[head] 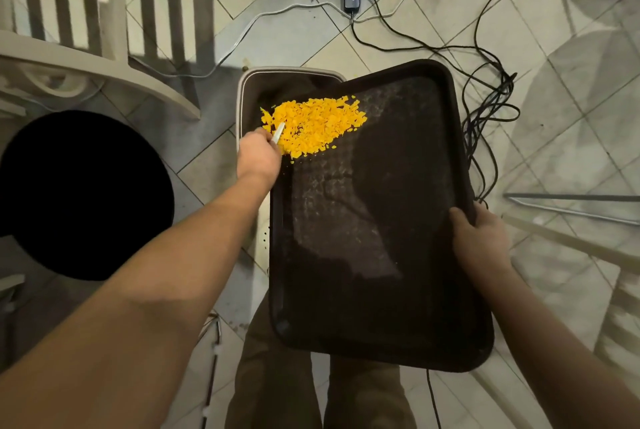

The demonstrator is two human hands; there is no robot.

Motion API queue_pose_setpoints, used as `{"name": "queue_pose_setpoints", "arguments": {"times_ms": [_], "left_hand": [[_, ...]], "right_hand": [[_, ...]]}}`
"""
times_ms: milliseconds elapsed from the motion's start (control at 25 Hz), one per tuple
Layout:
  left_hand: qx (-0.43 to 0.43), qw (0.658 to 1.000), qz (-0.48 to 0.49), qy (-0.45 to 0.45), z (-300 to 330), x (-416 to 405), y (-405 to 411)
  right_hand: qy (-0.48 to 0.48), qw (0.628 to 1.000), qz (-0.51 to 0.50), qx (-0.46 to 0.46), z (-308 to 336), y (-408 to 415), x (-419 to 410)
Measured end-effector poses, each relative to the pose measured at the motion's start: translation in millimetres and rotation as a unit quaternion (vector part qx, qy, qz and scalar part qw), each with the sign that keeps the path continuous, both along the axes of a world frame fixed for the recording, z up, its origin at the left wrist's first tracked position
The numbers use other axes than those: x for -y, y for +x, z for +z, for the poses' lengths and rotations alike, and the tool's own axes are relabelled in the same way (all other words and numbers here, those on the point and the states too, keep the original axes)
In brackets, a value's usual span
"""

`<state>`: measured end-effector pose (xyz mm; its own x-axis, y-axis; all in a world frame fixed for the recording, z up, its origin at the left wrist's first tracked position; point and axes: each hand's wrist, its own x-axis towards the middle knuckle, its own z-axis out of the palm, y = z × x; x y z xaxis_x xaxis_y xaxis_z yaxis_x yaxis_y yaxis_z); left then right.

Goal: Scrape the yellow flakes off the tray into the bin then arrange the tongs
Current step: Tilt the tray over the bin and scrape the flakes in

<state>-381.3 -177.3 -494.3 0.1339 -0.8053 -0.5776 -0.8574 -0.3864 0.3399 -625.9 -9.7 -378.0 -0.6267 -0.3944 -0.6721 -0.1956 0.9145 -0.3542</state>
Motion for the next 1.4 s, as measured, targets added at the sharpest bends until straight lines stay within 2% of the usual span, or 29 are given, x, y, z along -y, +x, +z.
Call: {"name": "queue_pose_setpoints", "arguments": {"times_ms": [160, 280, 360, 560, 800, 960, 1160, 1280, 1400], "left_hand": [[-0.078, 0.994, -0.038, -0.069, 12, -5, -15], [-0.125, 0.986, -0.072, -0.082, 13, -9, -35], [-0.111, 0.990, -0.052, -0.067, 10, -6, -41], [0.003, 1.000, 0.007, -0.003, 3, -1, -18], [-0.118, 0.987, -0.037, -0.101, 25, -13, -53], [-0.080, 0.994, 0.032, -0.073, 15, 4, -57], [-0.011, 0.999, 0.043, -0.005, -3, 8, -27], [-0.012, 0.998, 0.046, -0.032, 1, -4, -18], [-0.047, 0.997, 0.004, -0.067, 7, -20, -21]], "right_hand": [[-0.014, 1.000, -0.003, 0.003, 0, 1, -2], [-0.011, 1.000, -0.013, 0.002, -3, 1, -4], [-0.008, 1.000, -0.020, 0.004, -4, 1, -4], [-0.013, 0.999, -0.029, 0.010, -4, 2, -6], [-0.010, 0.999, -0.041, 0.016, -5, 1, -4], [-0.009, 0.999, -0.037, 0.024, -5, 0, -4], [-0.010, 0.999, -0.031, 0.015, -6, -1, -4], [-0.011, 1.000, -0.024, 0.011, -5, -2, -2], [-0.009, 1.000, -0.021, 0.006, -5, -2, -1]]}}
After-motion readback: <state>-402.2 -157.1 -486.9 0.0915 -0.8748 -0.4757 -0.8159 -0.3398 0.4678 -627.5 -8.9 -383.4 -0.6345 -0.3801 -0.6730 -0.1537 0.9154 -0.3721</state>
